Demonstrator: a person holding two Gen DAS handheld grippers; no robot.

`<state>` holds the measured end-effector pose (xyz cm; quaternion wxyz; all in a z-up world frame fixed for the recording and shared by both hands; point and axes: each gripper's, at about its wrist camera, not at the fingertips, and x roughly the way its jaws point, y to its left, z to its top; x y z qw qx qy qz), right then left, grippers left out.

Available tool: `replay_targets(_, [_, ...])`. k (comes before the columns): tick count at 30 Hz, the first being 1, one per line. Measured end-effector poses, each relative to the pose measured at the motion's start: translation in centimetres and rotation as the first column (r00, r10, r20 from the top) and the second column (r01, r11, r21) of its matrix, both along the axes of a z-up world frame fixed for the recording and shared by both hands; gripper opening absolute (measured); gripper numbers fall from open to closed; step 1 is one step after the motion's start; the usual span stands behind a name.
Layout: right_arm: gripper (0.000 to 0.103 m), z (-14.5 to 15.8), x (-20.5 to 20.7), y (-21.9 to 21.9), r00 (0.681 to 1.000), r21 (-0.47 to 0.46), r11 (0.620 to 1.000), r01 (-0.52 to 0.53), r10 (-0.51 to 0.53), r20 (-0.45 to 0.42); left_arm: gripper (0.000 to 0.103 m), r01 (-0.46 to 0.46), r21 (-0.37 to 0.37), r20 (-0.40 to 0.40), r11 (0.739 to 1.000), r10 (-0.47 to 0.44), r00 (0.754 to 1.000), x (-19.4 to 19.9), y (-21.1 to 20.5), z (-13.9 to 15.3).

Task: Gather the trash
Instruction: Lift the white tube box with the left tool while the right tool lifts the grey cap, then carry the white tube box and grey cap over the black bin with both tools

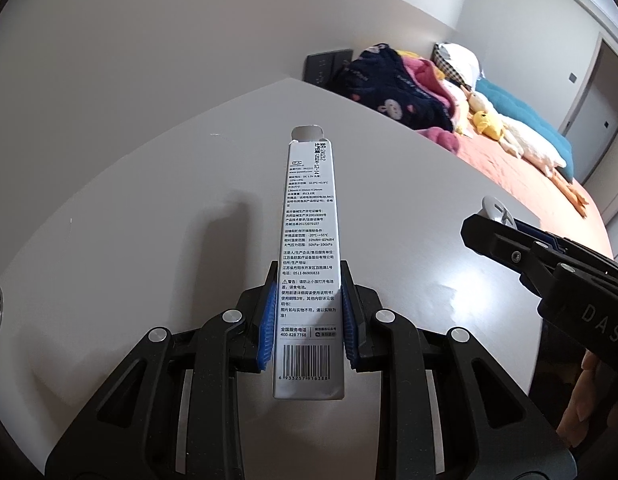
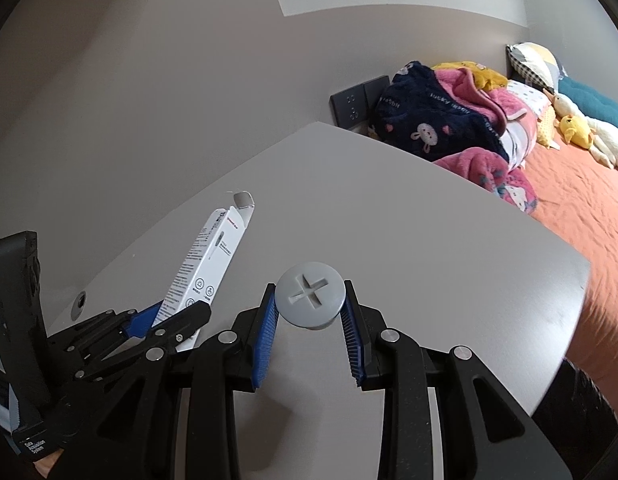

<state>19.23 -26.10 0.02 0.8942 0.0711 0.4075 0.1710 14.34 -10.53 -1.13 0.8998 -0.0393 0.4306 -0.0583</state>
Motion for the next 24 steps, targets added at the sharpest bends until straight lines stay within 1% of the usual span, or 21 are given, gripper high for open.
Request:
replay_targets(15, [0.033,1.5,-7.3,-3.7,0.999,0.004,0.999,0.042,-0.042,0.020,0.027,0.081,0.002,0.018,0.997,-0.081,0.997,-5.3,-4.4,1.4])
replay_targets(24, [0.033,2.4,-11.1,-6.7,0.995,0.009,0.996,0.089,-0.089,0.043,0.027,0.144,0.004,0.029,0.990,-0.144,0.989,-8.1,-7.1,2.0])
